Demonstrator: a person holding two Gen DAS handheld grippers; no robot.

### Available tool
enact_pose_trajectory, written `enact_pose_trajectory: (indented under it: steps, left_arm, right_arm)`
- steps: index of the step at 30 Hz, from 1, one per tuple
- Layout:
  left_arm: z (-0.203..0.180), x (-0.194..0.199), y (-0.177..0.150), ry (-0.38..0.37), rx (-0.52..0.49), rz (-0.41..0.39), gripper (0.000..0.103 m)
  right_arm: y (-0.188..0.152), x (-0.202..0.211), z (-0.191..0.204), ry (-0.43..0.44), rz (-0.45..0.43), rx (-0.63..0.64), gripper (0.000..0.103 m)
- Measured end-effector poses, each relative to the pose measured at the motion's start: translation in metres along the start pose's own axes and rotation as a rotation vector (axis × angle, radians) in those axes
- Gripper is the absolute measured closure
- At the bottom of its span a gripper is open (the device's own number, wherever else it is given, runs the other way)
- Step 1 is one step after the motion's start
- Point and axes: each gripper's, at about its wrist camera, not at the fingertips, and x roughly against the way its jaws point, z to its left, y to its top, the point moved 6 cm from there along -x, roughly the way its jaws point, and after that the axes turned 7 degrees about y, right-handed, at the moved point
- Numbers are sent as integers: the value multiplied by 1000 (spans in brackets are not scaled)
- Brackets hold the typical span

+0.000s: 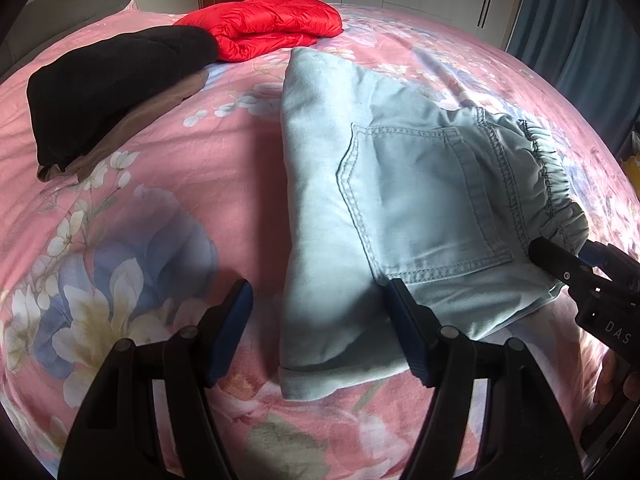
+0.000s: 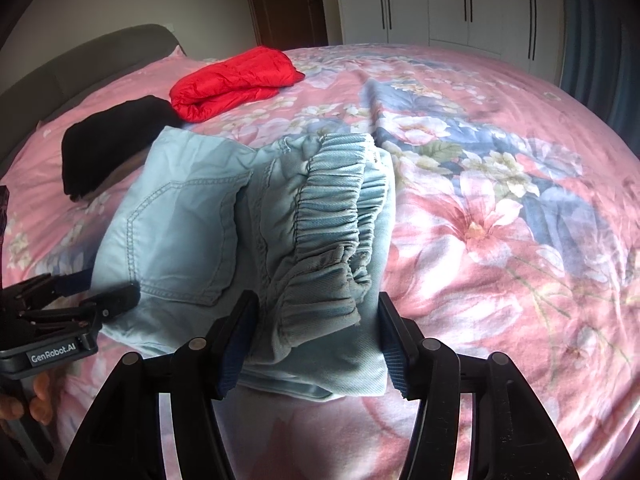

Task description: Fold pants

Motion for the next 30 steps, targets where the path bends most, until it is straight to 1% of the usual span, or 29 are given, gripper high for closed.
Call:
enact_pose_trajectory:
  steps: [16, 23, 30]
  left_arm:
    - [1, 2, -6, -13, 18, 0, 33]
    - [-1, 0, -4, 0, 16, 4, 33]
    - [-1, 7, -8, 5, 26, 10, 33]
  right_arm:
    - [-2, 3, 1, -13, -5, -7, 44]
    - [-3, 3, 0, -15, -4, -5, 44]
    - [-5, 9, 2, -24, -1, -2, 44]
